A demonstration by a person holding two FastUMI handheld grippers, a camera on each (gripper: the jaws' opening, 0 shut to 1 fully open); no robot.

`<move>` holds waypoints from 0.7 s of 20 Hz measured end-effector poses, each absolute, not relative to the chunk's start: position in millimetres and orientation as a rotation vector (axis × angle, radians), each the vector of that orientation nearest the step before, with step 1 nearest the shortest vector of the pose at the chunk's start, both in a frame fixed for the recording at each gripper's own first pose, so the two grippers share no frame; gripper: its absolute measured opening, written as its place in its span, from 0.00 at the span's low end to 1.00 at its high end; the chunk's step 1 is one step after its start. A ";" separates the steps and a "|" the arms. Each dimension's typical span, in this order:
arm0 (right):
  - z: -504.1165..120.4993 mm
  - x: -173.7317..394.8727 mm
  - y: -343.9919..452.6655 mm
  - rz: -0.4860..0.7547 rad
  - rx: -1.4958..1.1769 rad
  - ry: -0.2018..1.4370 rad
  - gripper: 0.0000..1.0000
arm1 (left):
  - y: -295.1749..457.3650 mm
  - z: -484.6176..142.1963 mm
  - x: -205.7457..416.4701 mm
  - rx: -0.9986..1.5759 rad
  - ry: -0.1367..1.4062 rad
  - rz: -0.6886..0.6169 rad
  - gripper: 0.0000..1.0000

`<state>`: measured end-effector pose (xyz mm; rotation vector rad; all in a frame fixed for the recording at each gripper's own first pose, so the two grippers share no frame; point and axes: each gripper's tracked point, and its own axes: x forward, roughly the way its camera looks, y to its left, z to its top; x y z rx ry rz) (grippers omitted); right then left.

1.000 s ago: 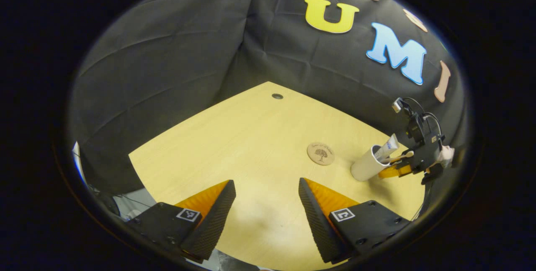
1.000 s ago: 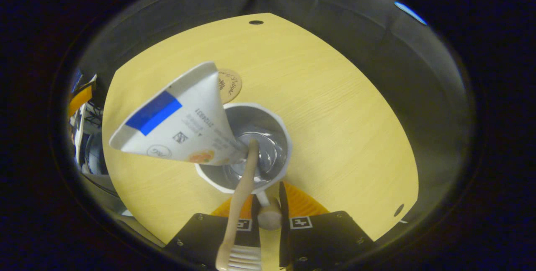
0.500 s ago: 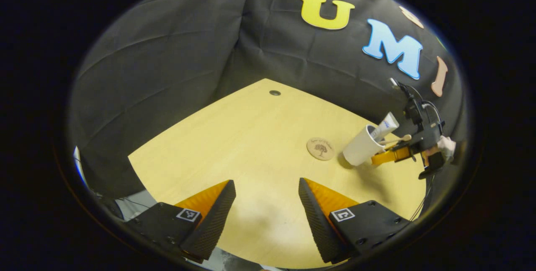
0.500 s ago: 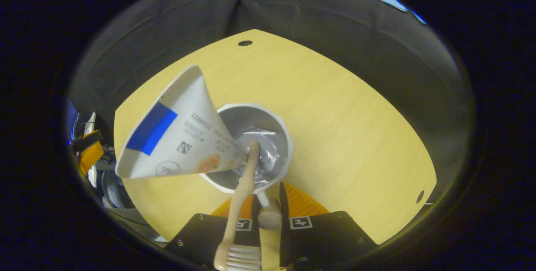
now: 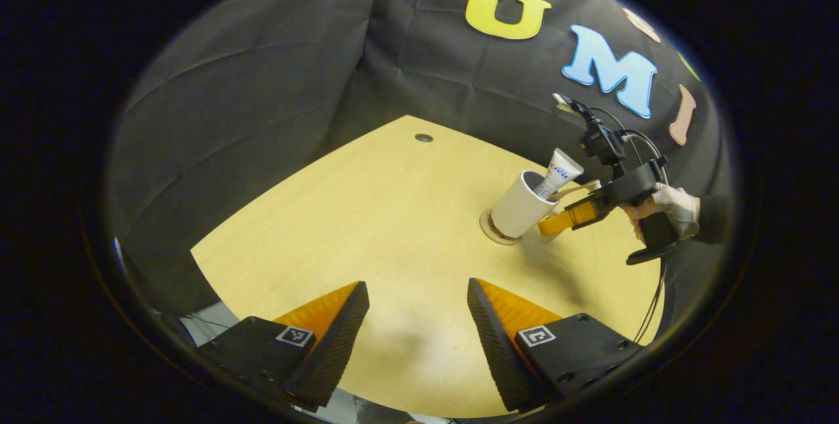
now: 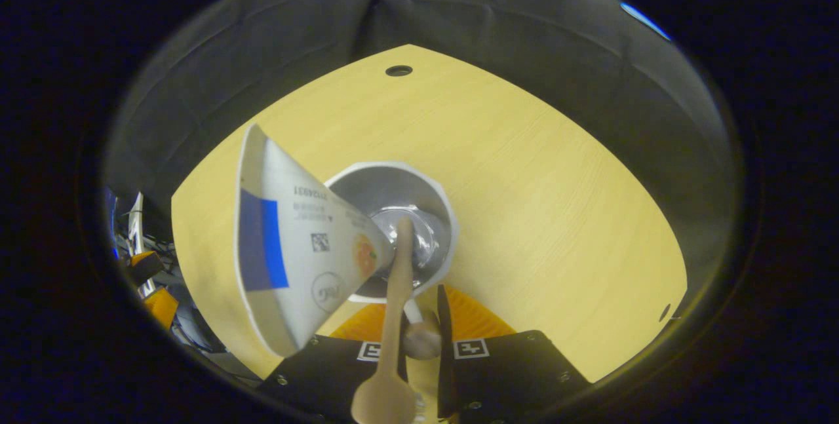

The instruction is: Put the toothbrush and toothpaste on the desktop into the cup, then pick up the cup and place it on the coaster on the desktop.

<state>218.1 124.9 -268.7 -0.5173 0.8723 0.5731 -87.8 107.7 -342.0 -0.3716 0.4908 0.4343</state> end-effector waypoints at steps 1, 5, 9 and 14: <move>-267.7 224.4 124.4 0.569 -0.523 0.874 0.22 | 110.4 -341.0 -89.5 -0.377 0.489 0.435 0.97; -267.7 212.6 141.9 0.535 -0.537 0.888 0.22 | 114.2 -348.3 -90.0 -0.394 0.502 0.426 0.97; -274.9 217.2 151.3 0.550 -0.556 0.898 0.22 | 113.8 -352.0 -86.7 -0.397 0.509 0.408 0.97; -264.6 206.9 161.5 0.554 -0.500 0.869 0.30 | 109.4 -343.3 -74.2 -0.379 0.504 0.378 0.97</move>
